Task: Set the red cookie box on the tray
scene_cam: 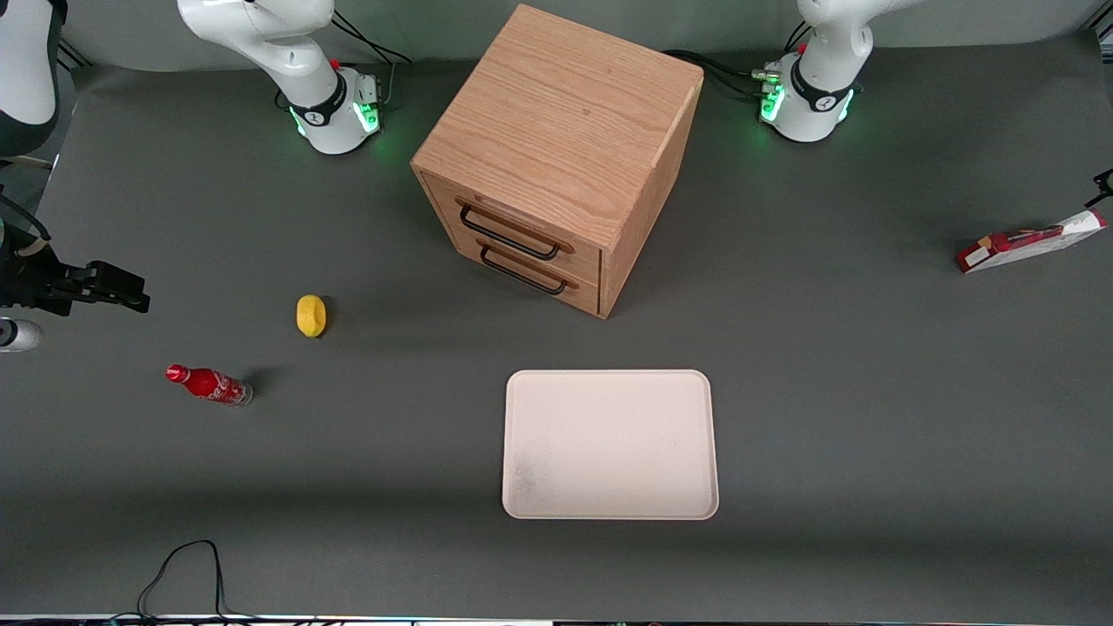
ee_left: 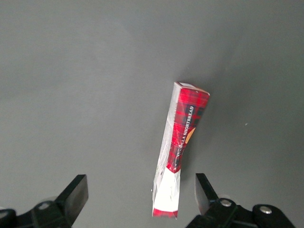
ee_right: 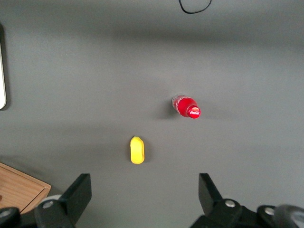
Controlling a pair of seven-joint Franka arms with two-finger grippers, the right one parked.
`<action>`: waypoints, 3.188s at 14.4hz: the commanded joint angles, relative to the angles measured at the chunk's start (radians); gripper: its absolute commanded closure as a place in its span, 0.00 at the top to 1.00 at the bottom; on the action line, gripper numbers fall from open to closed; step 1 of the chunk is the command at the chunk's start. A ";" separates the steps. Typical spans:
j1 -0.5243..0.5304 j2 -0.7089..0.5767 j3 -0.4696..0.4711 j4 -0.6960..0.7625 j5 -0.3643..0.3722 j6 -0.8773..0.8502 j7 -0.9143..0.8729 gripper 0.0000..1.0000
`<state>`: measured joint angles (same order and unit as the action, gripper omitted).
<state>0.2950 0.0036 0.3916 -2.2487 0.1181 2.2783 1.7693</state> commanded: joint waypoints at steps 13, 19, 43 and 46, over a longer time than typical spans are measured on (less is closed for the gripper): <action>0.072 0.243 0.003 -0.115 -0.189 0.288 0.326 0.00; 0.053 0.233 0.003 -0.069 -0.184 0.212 0.274 0.00; -0.514 0.522 -0.366 1.112 -0.259 -0.739 -1.919 0.00; -0.588 0.643 -0.364 1.141 -0.258 -0.576 -2.007 0.00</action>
<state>-0.2573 0.5369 0.0110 -1.2041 -0.1343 1.6563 -0.1742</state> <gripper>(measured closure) 0.943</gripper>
